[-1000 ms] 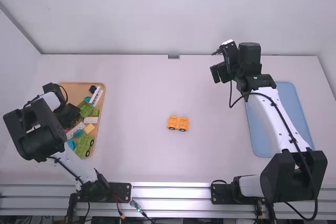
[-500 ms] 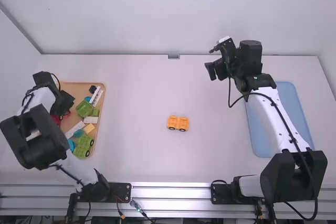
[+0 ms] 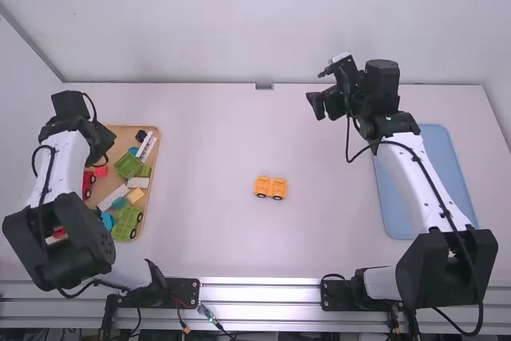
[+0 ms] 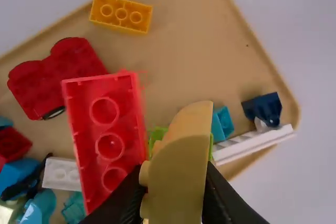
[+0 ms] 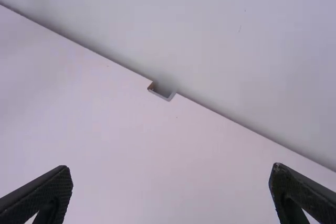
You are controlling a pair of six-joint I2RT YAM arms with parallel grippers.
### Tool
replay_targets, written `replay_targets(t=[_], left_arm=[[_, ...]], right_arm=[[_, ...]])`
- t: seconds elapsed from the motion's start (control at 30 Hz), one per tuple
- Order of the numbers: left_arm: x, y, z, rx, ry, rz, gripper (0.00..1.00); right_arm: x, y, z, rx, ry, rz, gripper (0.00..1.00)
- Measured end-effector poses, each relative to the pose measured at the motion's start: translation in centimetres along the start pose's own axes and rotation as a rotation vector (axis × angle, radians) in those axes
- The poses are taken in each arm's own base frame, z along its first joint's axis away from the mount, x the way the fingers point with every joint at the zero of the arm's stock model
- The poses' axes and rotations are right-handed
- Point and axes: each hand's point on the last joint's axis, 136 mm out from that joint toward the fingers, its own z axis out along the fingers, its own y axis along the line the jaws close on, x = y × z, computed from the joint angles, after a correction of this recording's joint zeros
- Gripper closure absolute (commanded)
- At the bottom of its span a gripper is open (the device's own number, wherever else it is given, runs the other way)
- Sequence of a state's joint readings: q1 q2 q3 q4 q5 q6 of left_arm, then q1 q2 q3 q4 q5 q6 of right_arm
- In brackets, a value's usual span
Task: Assemble lego blocks to make yellow taxi
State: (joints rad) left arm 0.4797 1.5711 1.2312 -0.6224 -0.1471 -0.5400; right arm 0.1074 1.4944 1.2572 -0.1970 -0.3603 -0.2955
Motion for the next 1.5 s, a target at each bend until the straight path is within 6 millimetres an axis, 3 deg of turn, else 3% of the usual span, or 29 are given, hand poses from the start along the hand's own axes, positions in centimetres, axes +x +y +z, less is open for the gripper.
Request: replay_targets(t=[0.13, 0.3, 0.47, 0.6, 0.63, 0.7, 0.77, 0.87, 0.97, 1.13, 1.23, 1.5], left_arm=[[0.2, 0.9, 1.2, -0.024, 0.001, -0.024, 0.71], [2.5, 3.1, 4.8, -0.088, 0.077, -0.04, 0.71], [3.6, 4.4, 6.7, -0.122, 0.118, -0.054, 0.69], [3.7, 5.1, 6.9, -0.136, 0.125, -0.068, 0.5], [3.5, 5.2, 7.0, -0.136, 0.123, -0.073, 0.37], [3.5, 5.4, 7.0, -0.138, 0.122, -0.082, 0.35], [3.5, 5.7, 7.0, -0.143, 0.124, -0.084, 0.23], [3.7, 6.3, 6.9, -0.157, 0.139, -0.096, 0.19], [4.0, 7.2, 6.8, -0.177, 0.161, -0.105, 0.19], [4.1, 9.4, 6.7, -0.211, 0.189, -0.124, 0.37], [4.0, 10.3, 6.6, -0.221, 0.199, -0.112, 0.36], [3.2, 10.0, 7.8, -0.191, 0.131, -0.06, 0.41]], right_arm=[[0.0, 0.0, 0.0, 0.0, 0.0, -0.001, 0.01], [0.0, 0.0, 0.0, 0.0, 0.0, -0.002, 0.01], [0.0, 0.0, 0.0, 0.0, 0.0, 0.0, 0.01], [0.0, 0.0, 0.0, 0.0, 0.0, 0.0, 0.01], [0.0, 0.0, 0.0, -0.001, 0.0, -0.001, 0.01], [0.0, 0.0, 0.0, 0.0, 0.0, 0.0, 0.01], [0.0, 0.0, 0.0, 0.0, 0.0, 0.0, 0.01], [0.0, 0.0, 0.0, 0.0, 0.0, 0.0, 0.01], [0.0, 0.0, 0.0, -0.001, 0.001, 0.001, 0.01], [0.0, 0.0, 0.0, 0.0, 0.0, 0.002, 0.01], [0.0, 0.0, 0.0, -0.001, 0.001, -0.001, 0.01], [0.0, 0.0, 0.0, 0.0, 0.0, -0.002, 0.01]])
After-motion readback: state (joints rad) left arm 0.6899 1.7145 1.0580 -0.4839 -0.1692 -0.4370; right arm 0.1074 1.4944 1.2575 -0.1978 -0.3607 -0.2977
